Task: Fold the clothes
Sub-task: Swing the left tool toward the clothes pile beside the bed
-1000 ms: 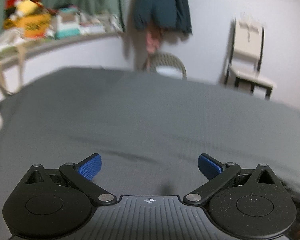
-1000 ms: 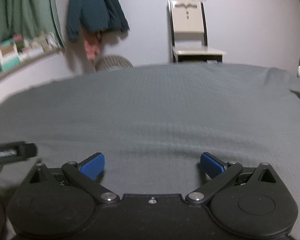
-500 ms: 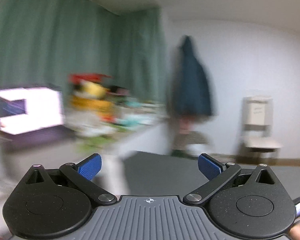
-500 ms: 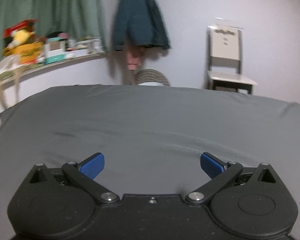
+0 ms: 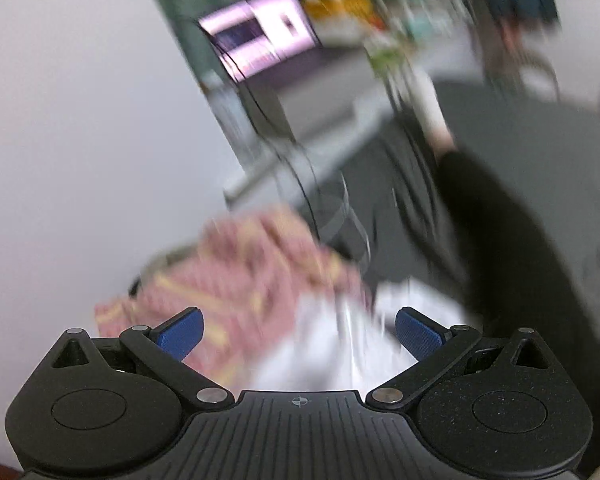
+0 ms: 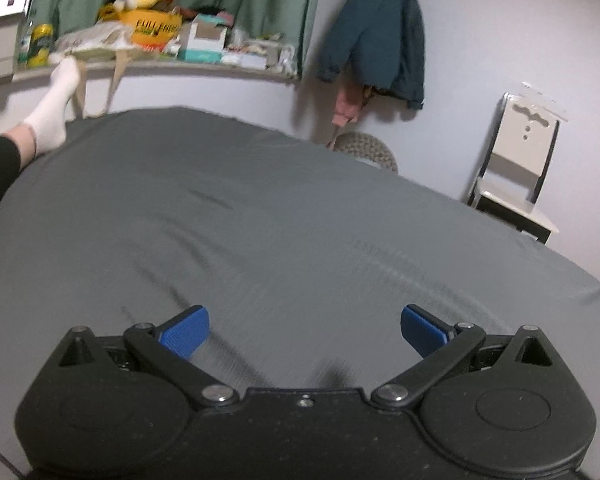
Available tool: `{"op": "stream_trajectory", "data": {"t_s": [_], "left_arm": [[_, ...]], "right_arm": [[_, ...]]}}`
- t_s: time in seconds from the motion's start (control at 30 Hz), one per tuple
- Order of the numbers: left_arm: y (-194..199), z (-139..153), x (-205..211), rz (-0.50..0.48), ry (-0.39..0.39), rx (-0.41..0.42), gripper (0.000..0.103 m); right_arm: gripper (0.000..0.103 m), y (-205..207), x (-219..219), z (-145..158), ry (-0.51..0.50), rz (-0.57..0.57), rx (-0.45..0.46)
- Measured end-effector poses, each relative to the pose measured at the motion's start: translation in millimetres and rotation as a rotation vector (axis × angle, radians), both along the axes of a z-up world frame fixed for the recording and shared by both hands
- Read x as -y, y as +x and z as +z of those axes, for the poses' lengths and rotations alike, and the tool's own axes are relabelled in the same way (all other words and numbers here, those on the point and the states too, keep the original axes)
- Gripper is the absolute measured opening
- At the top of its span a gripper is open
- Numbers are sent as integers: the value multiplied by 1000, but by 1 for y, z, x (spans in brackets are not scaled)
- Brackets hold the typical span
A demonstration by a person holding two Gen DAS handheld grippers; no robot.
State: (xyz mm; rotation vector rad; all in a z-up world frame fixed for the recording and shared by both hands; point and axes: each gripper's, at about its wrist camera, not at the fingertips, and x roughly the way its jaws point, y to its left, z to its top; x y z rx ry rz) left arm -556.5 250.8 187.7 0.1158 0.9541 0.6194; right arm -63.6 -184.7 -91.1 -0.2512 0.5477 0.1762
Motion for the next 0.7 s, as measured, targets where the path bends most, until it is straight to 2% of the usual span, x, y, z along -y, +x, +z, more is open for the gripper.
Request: {"op": "stream_trajectory", "data": {"t_s": [0.03,0.1,0.2,0.3,0.43,0.5,0.6,0.63,0.67,0.7], "left_arm": [[-1,-11,1,-7,-15,-27,103],[3,-22,3,-9,-32,-25,103],[9,-28,0,-11,-54,75,103],[25,-26,6,-91,-121,218,103],[59,-38,2,-132,-214,305,103],[57,-38,-15,-79,-209,370,103],[31,-25,-58,120,-191,439,103],[22,-21,-72,196,-167,442,103],[17,-21,-84,276,-118,409,103],[14,-23,-93,315,-84,366,103]], "right_arm": [[103,2,0,-1,3,-1,-14],[103,3,1,-3,20,-10,-31],[103,2,8,-2,53,-38,-36],[103,2,18,-3,86,-68,-55],[103,4,28,-7,118,-112,-86],[103,3,31,-7,135,-121,-92],[103,1,33,-8,143,-123,-92],[103,1,34,-8,142,-124,-91],[103,1,33,-9,140,-124,-94],[103,2,32,-11,138,-123,-101]]}}
